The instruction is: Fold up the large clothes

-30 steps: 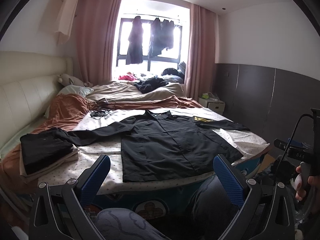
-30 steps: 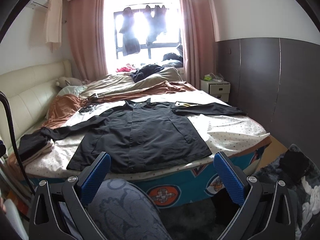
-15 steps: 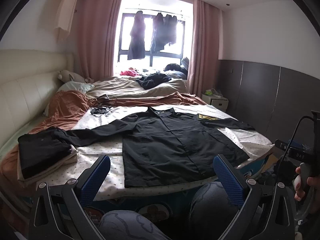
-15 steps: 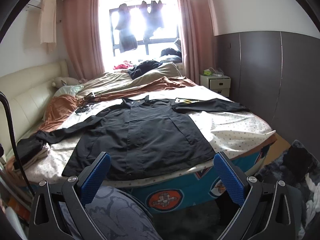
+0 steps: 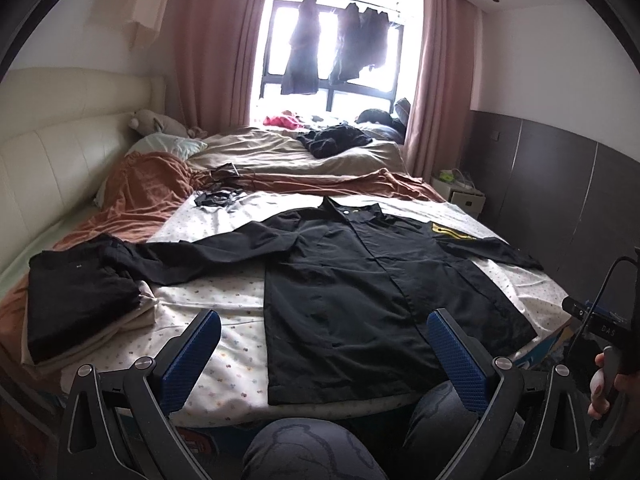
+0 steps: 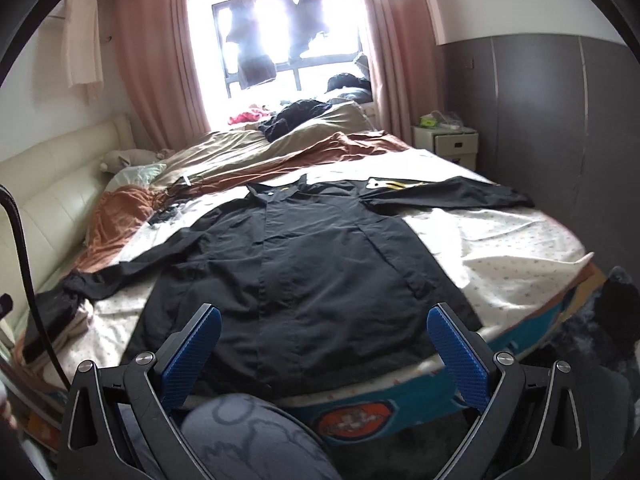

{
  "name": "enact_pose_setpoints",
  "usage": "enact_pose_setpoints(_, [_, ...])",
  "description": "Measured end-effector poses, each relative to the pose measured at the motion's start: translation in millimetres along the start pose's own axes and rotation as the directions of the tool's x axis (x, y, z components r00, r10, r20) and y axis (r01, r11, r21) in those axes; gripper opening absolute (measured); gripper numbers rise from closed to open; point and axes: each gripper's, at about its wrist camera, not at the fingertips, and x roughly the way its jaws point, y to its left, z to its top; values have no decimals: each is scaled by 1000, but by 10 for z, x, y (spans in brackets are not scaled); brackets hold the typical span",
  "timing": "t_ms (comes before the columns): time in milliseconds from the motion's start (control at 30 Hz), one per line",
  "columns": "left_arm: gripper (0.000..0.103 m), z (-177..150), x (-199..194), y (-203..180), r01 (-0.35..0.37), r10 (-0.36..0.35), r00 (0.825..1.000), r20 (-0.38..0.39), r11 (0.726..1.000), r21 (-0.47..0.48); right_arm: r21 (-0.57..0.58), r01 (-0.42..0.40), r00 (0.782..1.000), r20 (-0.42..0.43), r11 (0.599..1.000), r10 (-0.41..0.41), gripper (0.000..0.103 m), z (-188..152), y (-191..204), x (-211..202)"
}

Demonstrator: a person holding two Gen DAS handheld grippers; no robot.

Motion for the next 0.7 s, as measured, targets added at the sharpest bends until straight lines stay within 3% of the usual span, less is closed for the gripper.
enact_pose_setpoints(700, [103, 656, 1305, 899, -140, 131, 987, -92, 985, -99, -4, -180, 980, -91, 984, 179, 102, 737, 843, 1718])
